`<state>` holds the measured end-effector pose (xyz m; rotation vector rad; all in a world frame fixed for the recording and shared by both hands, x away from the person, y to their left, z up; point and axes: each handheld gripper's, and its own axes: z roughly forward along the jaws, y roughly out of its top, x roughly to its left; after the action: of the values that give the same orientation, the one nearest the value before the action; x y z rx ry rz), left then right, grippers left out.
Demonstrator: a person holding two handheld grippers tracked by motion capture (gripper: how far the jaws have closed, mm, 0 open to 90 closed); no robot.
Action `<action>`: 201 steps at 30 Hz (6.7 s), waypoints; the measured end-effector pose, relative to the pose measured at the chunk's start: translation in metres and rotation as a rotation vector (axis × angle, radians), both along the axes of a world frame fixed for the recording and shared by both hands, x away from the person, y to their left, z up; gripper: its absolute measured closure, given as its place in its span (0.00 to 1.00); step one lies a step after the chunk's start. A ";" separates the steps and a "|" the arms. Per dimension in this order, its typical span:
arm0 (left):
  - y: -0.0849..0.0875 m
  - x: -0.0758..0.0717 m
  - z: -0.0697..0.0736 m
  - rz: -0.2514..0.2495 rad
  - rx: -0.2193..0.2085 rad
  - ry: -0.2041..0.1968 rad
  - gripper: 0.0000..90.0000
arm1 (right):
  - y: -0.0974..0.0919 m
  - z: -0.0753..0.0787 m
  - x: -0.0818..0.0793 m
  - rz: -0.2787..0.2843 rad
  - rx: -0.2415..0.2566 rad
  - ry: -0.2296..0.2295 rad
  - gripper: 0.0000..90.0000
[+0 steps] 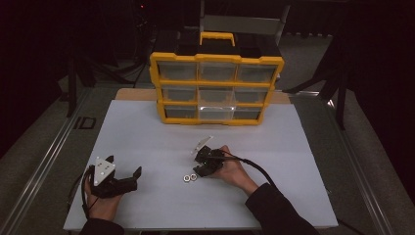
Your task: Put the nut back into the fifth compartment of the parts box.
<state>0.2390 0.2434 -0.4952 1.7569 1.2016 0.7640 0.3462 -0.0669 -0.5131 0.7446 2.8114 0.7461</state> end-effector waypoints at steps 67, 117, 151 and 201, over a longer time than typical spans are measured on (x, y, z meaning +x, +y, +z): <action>0.000 0.000 0.000 -0.002 0.000 -0.002 0.00 | -0.031 0.078 0.012 0.061 -0.041 0.055 0.78; -0.001 0.000 -0.001 -0.002 -0.002 -0.003 0.00 | -0.054 0.172 0.053 -0.035 -0.032 -0.043 0.78; -0.001 0.001 -0.001 -0.003 0.000 -0.002 0.00 | -0.061 0.202 0.090 -0.215 0.028 -0.076 0.78; -0.001 0.001 -0.001 0.000 -0.001 -0.002 0.00 | -0.067 0.202 0.096 -0.290 0.071 -0.080 0.53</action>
<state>0.2397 0.2424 -0.4961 1.7552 1.2006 0.7652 0.4418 -0.1341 -0.3107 1.0790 2.5398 0.8054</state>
